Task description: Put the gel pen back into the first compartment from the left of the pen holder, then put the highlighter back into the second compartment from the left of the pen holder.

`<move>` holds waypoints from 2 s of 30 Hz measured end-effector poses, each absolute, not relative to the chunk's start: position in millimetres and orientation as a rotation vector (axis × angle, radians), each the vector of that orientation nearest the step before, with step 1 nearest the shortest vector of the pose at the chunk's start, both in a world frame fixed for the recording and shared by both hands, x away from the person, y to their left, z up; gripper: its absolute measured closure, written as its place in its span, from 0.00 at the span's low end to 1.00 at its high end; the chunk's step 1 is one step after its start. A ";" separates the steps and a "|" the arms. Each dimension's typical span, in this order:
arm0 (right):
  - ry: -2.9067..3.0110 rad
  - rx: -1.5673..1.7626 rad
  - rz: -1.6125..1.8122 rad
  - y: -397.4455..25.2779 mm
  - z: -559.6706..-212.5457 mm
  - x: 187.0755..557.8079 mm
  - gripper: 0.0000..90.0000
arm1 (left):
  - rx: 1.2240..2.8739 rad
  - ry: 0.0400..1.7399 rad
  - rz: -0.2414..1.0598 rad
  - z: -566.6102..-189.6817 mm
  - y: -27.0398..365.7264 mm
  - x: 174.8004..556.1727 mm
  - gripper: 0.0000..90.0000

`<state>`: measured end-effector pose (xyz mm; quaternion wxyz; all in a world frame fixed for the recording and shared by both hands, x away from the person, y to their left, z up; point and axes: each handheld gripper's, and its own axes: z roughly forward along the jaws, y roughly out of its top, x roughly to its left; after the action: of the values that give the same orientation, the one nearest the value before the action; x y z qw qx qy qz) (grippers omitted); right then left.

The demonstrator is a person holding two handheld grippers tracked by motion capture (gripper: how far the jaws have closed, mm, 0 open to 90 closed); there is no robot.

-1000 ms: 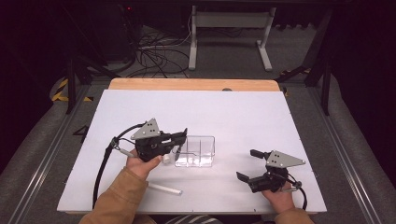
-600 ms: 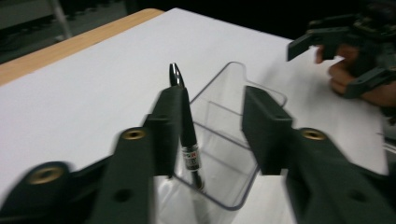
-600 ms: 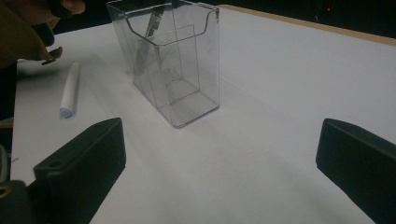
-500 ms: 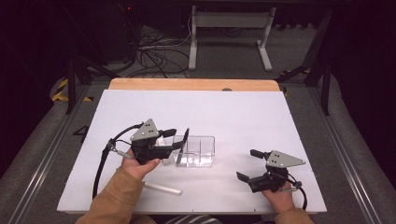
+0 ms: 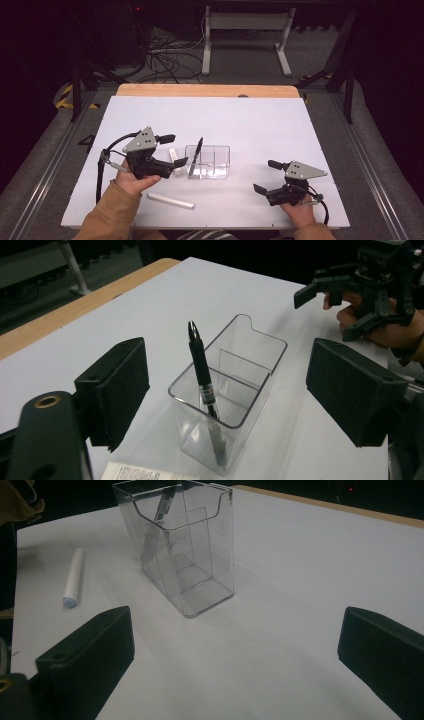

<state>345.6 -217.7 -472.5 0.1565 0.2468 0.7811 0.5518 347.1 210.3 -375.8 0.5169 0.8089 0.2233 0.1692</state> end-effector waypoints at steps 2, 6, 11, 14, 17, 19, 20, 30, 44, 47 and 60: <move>2.235 0.708 1.581 -217.8 -472.5 345.8 0.02 | 1.950 0.528 0.404 -375.3 211.2 346.0 0.19; 2.235 0.712 1.583 -218.3 -472.2 345.8 0.02 | 1.958 0.524 0.400 -375.0 211.8 344.6 0.19; 2.224 0.717 1.586 -219.0 -472.0 345.5 0.02 | 1.956 0.530 0.401 -373.9 215.1 343.1 0.19; 2.223 0.726 1.589 -219.6 -471.6 345.1 0.02 | 1.948 0.533 0.405 -372.7 217.6 341.8 0.19; 2.218 0.717 1.596 -219.7 -471.1 344.9 0.02 | 1.935 0.536 0.408 -372.6 221.1 340.4 0.19; 2.220 0.717 1.600 -219.6 -470.8 345.3 0.02 | 1.929 0.541 0.411 -372.8 222.8 339.0 0.19; 2.214 0.719 1.607 -219.5 -469.9 344.6 0.03 | 1.929 0.539 0.419 -372.3 224.4 338.4 0.19; 2.232 0.648 1.614 -200.7 -454.5 335.2 0.07 | 1.895 0.565 0.442 -371.1 240.2 329.8 0.19; 2.321 0.573 1.602 -162.4 -430.3 325.8 0.15 | 1.837 0.626 0.489 -376.9 269.5 323.1 0.18; 2.333 0.551 1.610 -155.0 -427.1 325.5 0.15 | 1.829 0.638 0.489 -377.4 273.8 320.3 0.18; 2.391 0.485 1.610 -128.4 -416.7 322.1 0.20 | 1.832 0.661 0.506 -378.6 280.0 321.8 0.18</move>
<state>322.1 -128.4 -416.7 0.1091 0.1648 0.8131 0.5476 321.8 280.0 -378.6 0.5350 0.7692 0.2775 0.2122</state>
